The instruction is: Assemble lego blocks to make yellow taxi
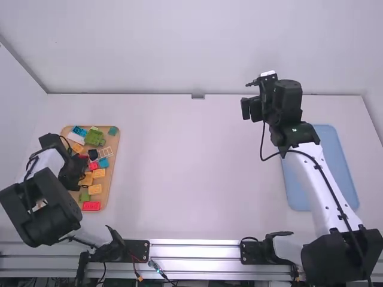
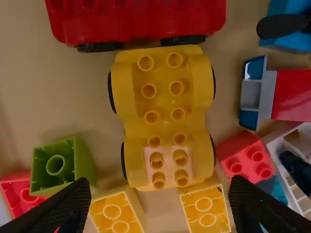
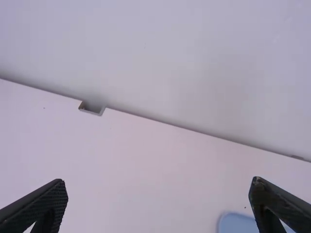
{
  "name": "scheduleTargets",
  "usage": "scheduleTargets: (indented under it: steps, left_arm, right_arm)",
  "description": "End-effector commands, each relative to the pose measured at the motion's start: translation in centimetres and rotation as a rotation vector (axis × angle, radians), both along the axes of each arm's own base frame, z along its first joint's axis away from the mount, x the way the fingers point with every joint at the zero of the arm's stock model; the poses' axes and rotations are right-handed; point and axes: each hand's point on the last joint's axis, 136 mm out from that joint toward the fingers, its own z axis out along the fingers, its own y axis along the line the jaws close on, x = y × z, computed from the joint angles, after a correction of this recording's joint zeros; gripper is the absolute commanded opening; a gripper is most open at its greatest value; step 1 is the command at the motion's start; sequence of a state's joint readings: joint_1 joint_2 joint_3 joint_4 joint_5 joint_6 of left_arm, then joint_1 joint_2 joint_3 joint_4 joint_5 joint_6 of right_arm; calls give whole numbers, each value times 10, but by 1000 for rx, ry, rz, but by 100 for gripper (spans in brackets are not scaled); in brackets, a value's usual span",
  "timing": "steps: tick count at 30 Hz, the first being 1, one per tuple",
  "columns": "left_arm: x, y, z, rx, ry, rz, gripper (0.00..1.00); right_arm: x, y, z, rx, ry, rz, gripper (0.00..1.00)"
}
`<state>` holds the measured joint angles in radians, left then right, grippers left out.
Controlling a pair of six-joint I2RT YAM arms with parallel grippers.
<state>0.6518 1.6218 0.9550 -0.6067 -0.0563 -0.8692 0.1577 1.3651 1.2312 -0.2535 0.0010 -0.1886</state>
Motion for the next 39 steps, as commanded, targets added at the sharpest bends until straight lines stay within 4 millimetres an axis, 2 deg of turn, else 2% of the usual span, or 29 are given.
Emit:
scheduleTargets:
  steps: [1,16,24,29,39]
  left_arm:
    - [-8,-4,-9,-6,29,-31,77]
    - [-2,3,-22,38,1,-73,78]
    - [0,2,-46,2,26,-69,76]
    - [-1,3,-47,5,33,-44,74]
    - [-7,9,-49,36,68,-44,56]
  right_arm:
    - [4,-2,12,8,-23,-7,99]
    - [2,-2,9,6,-8,-8,99]
    - [2,-3,9,5,-8,-10,99]
    - [2,-2,9,5,-9,-8,99]
    - [2,-2,9,6,-8,-8,99]
